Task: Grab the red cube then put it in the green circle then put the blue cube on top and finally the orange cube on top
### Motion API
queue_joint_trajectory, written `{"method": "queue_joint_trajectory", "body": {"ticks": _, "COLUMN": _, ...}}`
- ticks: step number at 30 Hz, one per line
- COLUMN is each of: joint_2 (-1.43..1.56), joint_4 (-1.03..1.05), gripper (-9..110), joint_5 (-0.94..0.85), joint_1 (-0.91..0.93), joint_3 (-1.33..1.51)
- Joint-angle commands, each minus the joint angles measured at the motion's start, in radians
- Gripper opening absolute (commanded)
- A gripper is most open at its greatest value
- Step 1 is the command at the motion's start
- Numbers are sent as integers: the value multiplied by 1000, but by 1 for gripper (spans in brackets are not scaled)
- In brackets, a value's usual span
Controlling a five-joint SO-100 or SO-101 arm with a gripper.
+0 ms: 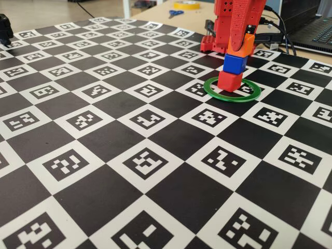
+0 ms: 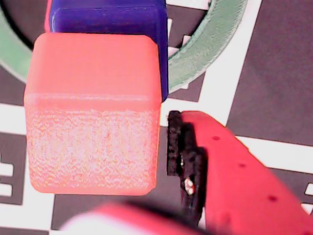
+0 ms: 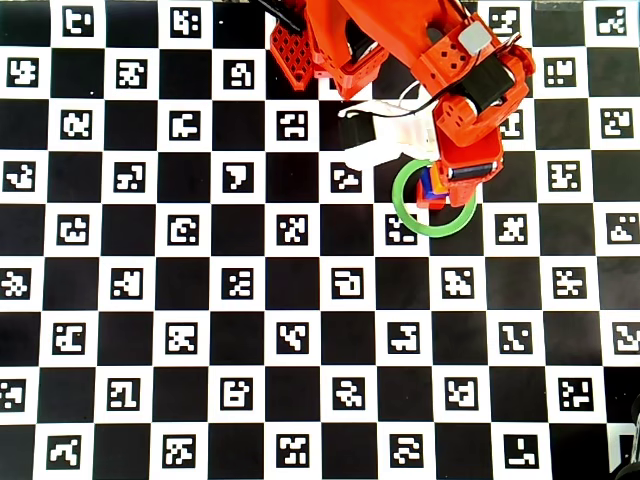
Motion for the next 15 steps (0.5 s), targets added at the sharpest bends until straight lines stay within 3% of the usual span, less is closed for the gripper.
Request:
{"method": "queue_joint_trajectory", "body": {"ticks": 1, "joint_2": 21, "joint_4": 14, "gripper": 32, "joint_5": -6, "joint_1": -8, "joint_3": -11}}
{"method": "queue_joint_trajectory", "body": {"ticks": 15, "joint_2": 26, "joint_4": 117, "gripper": 35, "joint_5": 8, "joint_1": -6, "joint_3": -127}}
